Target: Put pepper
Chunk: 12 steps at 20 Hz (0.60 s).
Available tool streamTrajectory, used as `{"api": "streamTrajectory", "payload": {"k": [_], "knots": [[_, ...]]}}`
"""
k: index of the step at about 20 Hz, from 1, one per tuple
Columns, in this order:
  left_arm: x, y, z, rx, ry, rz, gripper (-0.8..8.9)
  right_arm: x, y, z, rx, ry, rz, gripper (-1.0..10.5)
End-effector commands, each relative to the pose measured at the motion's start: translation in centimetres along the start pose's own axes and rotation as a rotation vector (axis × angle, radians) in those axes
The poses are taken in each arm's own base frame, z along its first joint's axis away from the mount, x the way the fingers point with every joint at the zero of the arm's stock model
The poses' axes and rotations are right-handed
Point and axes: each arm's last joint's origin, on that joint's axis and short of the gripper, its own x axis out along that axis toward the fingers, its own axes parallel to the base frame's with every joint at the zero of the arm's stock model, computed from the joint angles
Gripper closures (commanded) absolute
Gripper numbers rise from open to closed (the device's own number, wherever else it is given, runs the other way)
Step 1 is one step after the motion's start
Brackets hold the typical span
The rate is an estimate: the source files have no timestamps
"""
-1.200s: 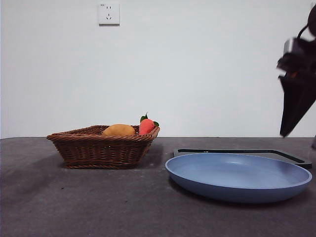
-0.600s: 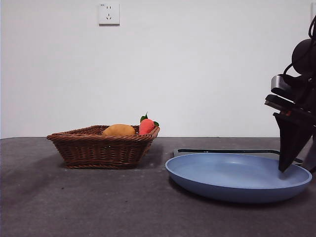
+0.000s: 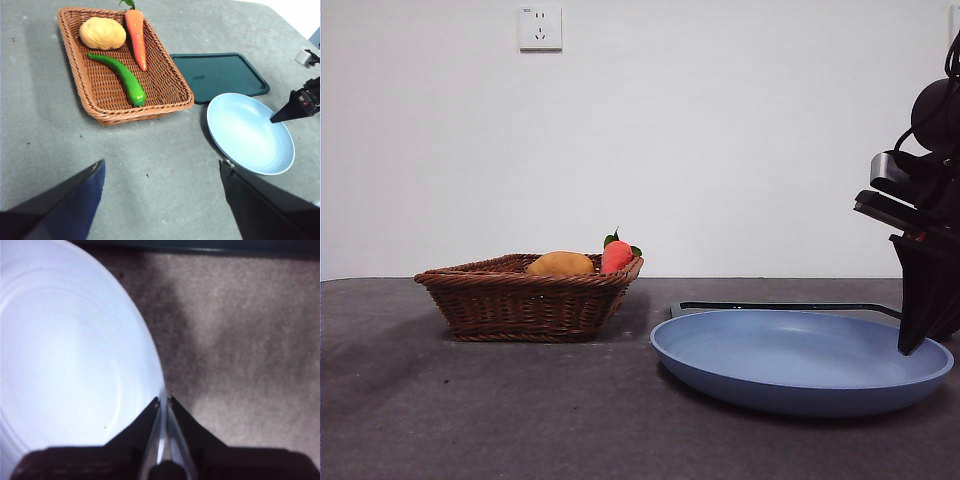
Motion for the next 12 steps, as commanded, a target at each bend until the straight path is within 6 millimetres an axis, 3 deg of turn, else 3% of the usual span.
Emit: {"api": "streamTrajectory", "payload": {"k": [1,6,12], "knots": [[0.2,0.0,0.7,-0.013,-0.017,-0.01,4.14,-0.8,0.4,0.3,-0.007,-0.024,0.002,9.4],[2.2,0.3,3.2,-0.014,0.039,-0.037,4.15,-4.8,1.9,-0.5,-0.025,-0.136,0.003,9.4],[8.3,0.0,8.0,0.047,0.127,0.0,4.15,-9.7,3.4,-2.2,-0.043,-0.292,0.007,9.4]]}}
